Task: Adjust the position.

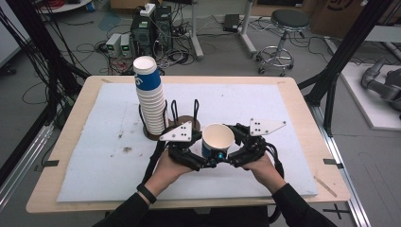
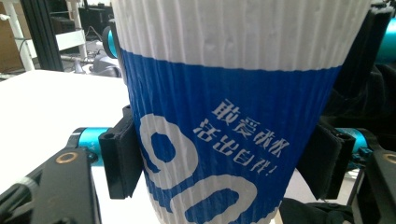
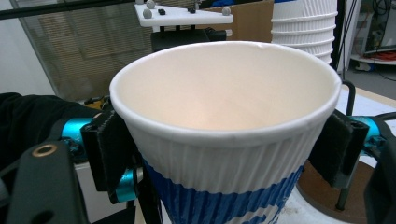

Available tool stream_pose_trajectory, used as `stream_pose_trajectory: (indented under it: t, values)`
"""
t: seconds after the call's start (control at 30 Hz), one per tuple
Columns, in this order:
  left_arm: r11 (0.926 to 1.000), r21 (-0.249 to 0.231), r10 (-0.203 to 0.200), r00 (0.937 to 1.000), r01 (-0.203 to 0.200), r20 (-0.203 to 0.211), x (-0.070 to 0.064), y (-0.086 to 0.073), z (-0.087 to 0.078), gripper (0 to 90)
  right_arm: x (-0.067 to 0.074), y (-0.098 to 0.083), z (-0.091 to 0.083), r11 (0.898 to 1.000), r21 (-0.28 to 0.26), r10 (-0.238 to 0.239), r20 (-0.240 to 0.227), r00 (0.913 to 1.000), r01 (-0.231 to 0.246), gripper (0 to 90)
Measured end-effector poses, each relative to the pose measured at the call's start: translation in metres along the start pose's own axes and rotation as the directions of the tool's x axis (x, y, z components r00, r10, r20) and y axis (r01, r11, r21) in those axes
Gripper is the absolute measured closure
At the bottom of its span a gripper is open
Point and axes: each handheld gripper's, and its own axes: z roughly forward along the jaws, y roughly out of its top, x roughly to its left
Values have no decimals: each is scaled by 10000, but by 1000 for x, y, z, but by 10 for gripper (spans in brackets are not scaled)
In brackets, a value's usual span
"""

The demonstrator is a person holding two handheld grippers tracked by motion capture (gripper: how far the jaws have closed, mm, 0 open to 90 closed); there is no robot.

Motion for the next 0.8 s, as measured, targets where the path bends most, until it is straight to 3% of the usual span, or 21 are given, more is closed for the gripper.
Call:
stream_pose_trajectory:
  t: [0.47, 0.8]
  values:
    - [10000, 11, 95, 9999, -95, -57, 0, -1, 0, 257, 0, 1, 0, 9999, -123, 80, 13, 10000, -80, 201]
    - [9997, 220, 81, 9992, -73, -402, 0, 0, -7, 146, -4, 2, -7, 9999, -121, 0, 392, 9992, 5, 203]
